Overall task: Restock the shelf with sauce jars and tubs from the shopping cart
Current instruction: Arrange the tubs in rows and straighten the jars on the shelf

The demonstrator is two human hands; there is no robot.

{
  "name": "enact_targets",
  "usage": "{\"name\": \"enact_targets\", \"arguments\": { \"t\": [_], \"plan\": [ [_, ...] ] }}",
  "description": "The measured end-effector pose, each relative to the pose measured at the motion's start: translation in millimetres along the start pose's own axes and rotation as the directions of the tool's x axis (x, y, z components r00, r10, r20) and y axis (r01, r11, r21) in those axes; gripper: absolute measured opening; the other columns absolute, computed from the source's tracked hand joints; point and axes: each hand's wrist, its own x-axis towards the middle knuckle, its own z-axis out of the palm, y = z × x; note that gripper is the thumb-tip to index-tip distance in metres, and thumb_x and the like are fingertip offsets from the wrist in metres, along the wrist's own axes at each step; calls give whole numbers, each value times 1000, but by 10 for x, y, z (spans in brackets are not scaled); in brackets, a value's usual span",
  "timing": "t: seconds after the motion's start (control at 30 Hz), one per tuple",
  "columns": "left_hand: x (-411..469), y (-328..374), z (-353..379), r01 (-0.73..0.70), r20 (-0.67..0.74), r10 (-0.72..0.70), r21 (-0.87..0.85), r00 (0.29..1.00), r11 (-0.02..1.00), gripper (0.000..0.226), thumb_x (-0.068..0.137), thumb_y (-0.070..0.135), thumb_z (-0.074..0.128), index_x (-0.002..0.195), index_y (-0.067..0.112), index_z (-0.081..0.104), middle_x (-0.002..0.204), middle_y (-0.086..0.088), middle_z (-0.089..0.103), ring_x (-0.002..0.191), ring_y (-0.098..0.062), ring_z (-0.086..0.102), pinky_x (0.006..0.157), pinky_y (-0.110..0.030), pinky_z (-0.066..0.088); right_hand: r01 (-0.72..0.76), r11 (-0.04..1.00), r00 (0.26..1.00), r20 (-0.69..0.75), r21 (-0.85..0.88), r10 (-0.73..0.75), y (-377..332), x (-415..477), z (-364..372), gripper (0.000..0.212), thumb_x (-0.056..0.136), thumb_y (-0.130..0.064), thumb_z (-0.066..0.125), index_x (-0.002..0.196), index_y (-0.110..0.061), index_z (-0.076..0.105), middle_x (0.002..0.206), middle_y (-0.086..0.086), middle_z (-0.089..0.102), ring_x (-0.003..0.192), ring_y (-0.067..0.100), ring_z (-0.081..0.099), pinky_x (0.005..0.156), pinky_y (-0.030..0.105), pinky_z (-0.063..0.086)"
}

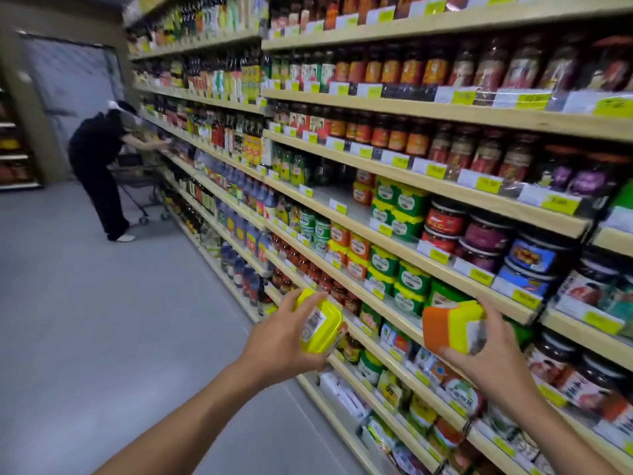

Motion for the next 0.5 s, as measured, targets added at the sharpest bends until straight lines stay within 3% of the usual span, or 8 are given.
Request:
{"name": "enact_targets", "arguments": {
  "t": [0.2, 0.3, 0.5],
  "plan": [
    [721, -338, -127, -1, -33, 0, -23, 999, 1000, 103, 65, 51, 73, 147, 61, 11, 160, 12, 15, 77, -7, 59, 61, -27, 49, 92, 994, 995, 40, 57, -94, -349, 805, 449, 111, 73, -43, 86, 152, -51, 9, 159, -5, 21, 138, 31, 39, 94, 50, 47],
    [1237, -491, -156, -21, -56, 20, -16, 998, 1000, 105, 64, 50, 73, 148, 62, 11, 161, 11, 15, 72, -6, 59, 61, -30, 52, 129, 990, 991, 38, 62, -131, -510, 1258, 630, 109, 74, -42, 86, 152, -52, 9, 158, -6, 22, 136, 28, 40, 85, 43, 44],
    [2130, -724, -176, -59, -100, 57, -15, 993, 998, 106, 66, 48, 76, 148, 61, 11, 160, 16, 12, 73, -6, 60, 65, -35, 60, 165, 981, 986, 13, 98, -167, -777, 2065, 984, 108, 74, -40, 86, 151, -52, 11, 144, -4, 32, 108, 20, 44, 83, 41, 43]
  ]
}}
